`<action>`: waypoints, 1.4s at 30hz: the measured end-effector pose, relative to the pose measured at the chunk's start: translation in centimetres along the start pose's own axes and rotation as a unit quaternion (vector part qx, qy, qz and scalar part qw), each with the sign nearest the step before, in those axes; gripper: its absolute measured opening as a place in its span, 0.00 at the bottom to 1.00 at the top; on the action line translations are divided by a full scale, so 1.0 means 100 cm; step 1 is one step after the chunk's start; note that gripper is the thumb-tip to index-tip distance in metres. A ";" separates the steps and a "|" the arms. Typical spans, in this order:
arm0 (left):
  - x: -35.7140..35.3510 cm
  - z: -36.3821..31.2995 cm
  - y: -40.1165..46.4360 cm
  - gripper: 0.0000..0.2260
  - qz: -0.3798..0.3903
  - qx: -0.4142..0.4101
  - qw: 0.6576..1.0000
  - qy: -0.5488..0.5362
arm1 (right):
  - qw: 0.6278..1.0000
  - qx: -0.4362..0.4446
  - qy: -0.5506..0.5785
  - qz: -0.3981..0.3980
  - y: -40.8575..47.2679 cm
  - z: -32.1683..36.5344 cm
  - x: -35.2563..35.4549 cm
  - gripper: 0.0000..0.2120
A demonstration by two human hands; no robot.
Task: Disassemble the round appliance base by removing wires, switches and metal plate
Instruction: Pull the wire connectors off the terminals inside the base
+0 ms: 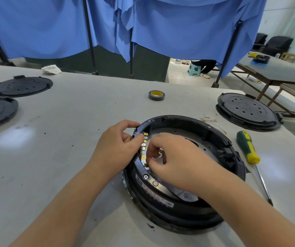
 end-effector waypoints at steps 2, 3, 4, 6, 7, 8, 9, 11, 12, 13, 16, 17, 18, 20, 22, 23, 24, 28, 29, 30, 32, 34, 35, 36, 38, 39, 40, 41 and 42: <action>0.000 -0.001 0.000 0.07 0.002 0.001 1.000 0.002 | 1.000 0.004 0.007 0.015 -0.001 0.000 0.000 0.03; 0.000 -0.001 0.000 0.07 0.002 0.001 1.000 0.003 | 1.000 0.004 0.010 0.022 -0.001 0.000 -0.001 0.03; 0.000 0.000 0.000 0.07 0.001 -0.001 1.000 0.004 | 0.999 0.004 0.012 0.029 -0.001 -0.001 -0.001 0.04; 0.000 0.000 0.001 0.07 -0.001 -0.008 1.000 0.008 | 0.999 0.004 0.012 0.039 -0.001 -0.002 -0.002 0.04; 0.000 0.000 0.001 0.07 -0.002 -0.010 1.000 0.010 | 0.999 0.004 0.009 0.039 -0.001 -0.002 -0.003 0.04; 0.000 0.001 0.001 0.07 -0.002 -0.010 1.000 0.011 | 0.999 0.006 0.006 0.037 -0.001 -0.002 -0.003 0.04; 0.000 0.001 0.001 0.07 -0.004 -0.011 1.000 0.011 | 0.999 0.007 0.003 0.036 -0.001 -0.002 -0.004 0.05; 0.000 0.001 0.001 0.07 -0.006 -0.011 1.000 0.012 | 0.999 0.008 -0.004 0.037 0.000 -0.003 -0.004 0.09; 0.000 0.001 0.001 0.07 -0.006 -0.011 1.000 0.012 | 0.999 0.010 -0.007 0.039 0.000 -0.003 -0.004 0.10; 0.000 0.001 0.001 0.07 -0.005 -0.010 1.000 0.012 | 0.999 0.011 -0.009 0.041 0.001 -0.002 -0.004 0.10; -0.001 0.000 0.000 0.07 -0.003 -0.007 1.000 0.014 | 0.999 0.023 -0.010 0.037 0.001 -0.001 -0.005 0.10; 0.000 0.000 0.000 0.07 -0.003 -0.007 1.000 0.014 | 0.999 0.026 -0.011 0.035 0.001 0.000 -0.005 0.10; 0.000 0.000 0.000 0.07 -0.003 -0.007 1.000 0.014 | 0.999 0.027 -0.013 0.034 0.000 0.000 -0.005 0.10; 0.000 0.000 0.000 0.07 -0.003 -0.007 1.000 0.015 | 0.999 0.027 -0.018 0.036 0.000 0.000 -0.004 0.09; 0.000 0.000 0.000 0.07 -0.002 -0.005 1.000 0.015 | 0.999 0.026 -0.022 0.037 0.000 0.000 -0.004 0.08; 0.000 0.000 0.000 0.07 -0.002 -0.004 1.000 0.015 | 0.999 0.025 -0.023 0.038 0.000 0.000 -0.004 0.08; 0.000 0.000 0.000 0.07 -0.002 -0.003 1.000 0.015 | 0.999 0.023 -0.024 0.039 0.000 0.000 -0.004 0.08; 0.000 -0.001 0.000 0.08 0.002 -0.002 1.000 0.017 | 0.999 0.018 -0.024 0.041 0.000 0.002 -0.003 0.07; 0.000 -0.001 0.000 0.08 0.003 -0.002 1.000 0.017 | 0.999 0.018 -0.024 0.040 0.000 0.002 -0.003 0.07; 0.000 -0.002 0.000 0.08 0.003 -0.002 1.000 0.017 | 0.999 0.016 -0.023 0.039 0.000 0.002 -0.003 0.07; 0.001 -0.002 0.000 0.08 0.002 -0.001 1.000 0.018 | 0.999 0.011 -0.024 0.033 -0.001 0.002 -0.003 0.07; 0.001 -0.002 -0.001 0.08 0.002 -0.001 1.000 0.018 | 0.999 0.005 -0.027 0.025 -0.002 0.000 -0.003 0.06; 0.001 -0.002 0.000 0.08 0.002 -0.001 1.000 0.018 | 0.999 0.003 -0.026 0.023 -0.002 0.000 -0.003 0.06; 0.000 -0.002 0.000 0.08 0.002 -0.001 1.000 0.017 | 0.999 0.001 -0.024 0.021 -0.002 0.000 -0.003 0.06; 0.000 -0.002 0.000 0.07 0.002 -0.001 1.000 0.017 | 1.000 0.001 -0.023 0.018 -0.002 -0.001 -0.003 0.06; 0.000 -0.002 0.000 0.07 0.002 -0.003 1.000 0.017 | 1.000 0.000 -0.024 0.016 -0.002 -0.001 -0.004 0.06; 0.000 -0.002 0.000 0.07 0.002 -0.004 1.000 0.017 | 1.000 -0.001 -0.023 0.015 -0.002 -0.002 -0.004 0.06; 0.000 -0.002 0.000 0.07 0.002 -0.005 1.000 0.016 | 1.000 -0.002 -0.023 0.015 -0.002 -0.002 -0.004 0.05; 0.000 -0.001 0.000 0.07 0.001 -0.007 1.000 0.016 | 1.000 -0.003 -0.023 0.016 -0.002 -0.003 -0.004 0.05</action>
Point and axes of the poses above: each hand's wrist, its own y-axis towards the middle knuckle, its own x-axis out of the back of the hand, z = x × y, the point moved 1 cm from there along y, towards the middle knuckle, and after that the axes turned 10 degrees about -z, right-handed, at the moved point
